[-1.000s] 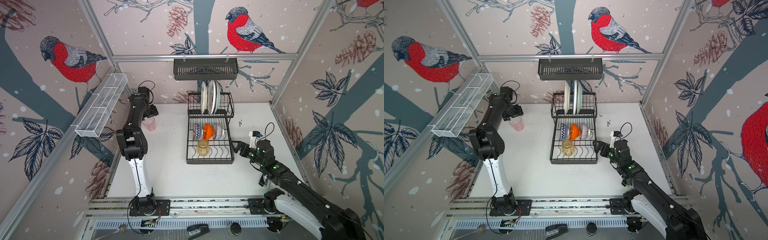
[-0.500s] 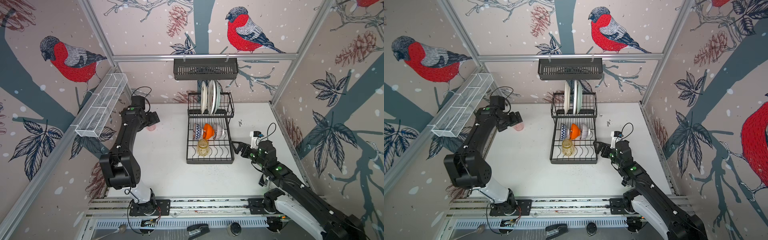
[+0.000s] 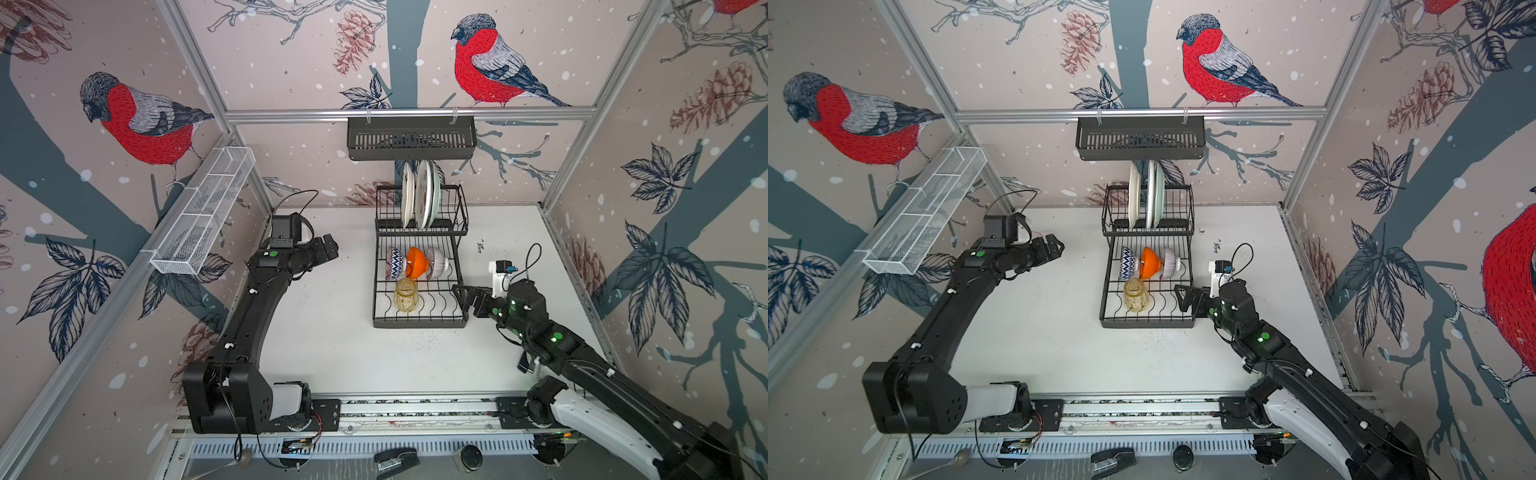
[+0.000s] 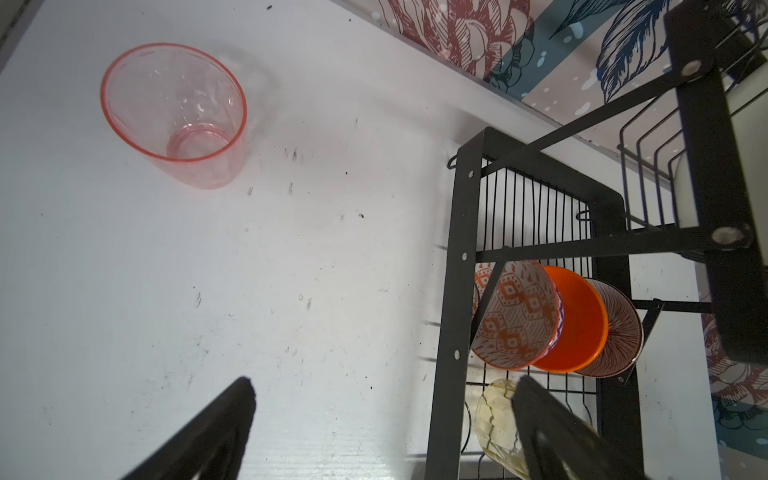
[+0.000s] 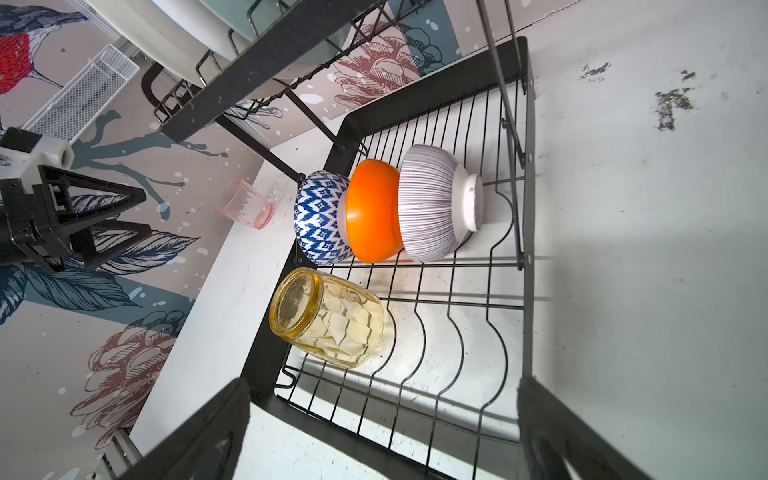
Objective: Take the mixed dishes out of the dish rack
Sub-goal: 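Set the pink cup down upright and open the left gripper, then reach the right gripper into the rack and grasp the yellow glass cup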
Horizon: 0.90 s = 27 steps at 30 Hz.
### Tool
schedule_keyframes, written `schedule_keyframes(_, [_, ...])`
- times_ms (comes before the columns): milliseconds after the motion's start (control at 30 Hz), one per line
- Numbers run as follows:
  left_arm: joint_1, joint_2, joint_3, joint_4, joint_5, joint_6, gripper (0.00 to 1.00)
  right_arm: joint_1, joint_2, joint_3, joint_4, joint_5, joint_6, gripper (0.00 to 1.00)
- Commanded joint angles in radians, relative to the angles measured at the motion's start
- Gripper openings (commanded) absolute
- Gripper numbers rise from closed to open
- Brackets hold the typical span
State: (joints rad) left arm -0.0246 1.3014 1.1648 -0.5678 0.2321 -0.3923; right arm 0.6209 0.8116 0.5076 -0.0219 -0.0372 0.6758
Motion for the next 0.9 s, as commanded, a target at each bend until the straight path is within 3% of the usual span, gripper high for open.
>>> schedule_keyframes(0, [-0.003, -0.037, -0.039, 0.120, 0.114, 0.027, 0.97, 0.040, 0.031, 0.028, 0.007, 0.070, 0.004, 0.99])
schedule_keyframes(267, [-0.005, -0.199, -0.194, 0.252, 0.180, 0.032, 0.97, 0.175, 0.182, 0.125, 0.026, 0.131, 0.001, 0.99])
schedule_keyframes(433, [-0.005, -0.266, -0.285, 0.291, 0.164, 0.007, 0.97, 0.257, 0.336, 0.227, 0.033, 0.152, 0.001, 0.99])
schedule_keyframes(867, [-0.003, -0.280, -0.336, 0.267, 0.178, -0.011, 0.97, 0.356, 0.724, 0.474, -0.071, 0.242, 0.000, 1.00])
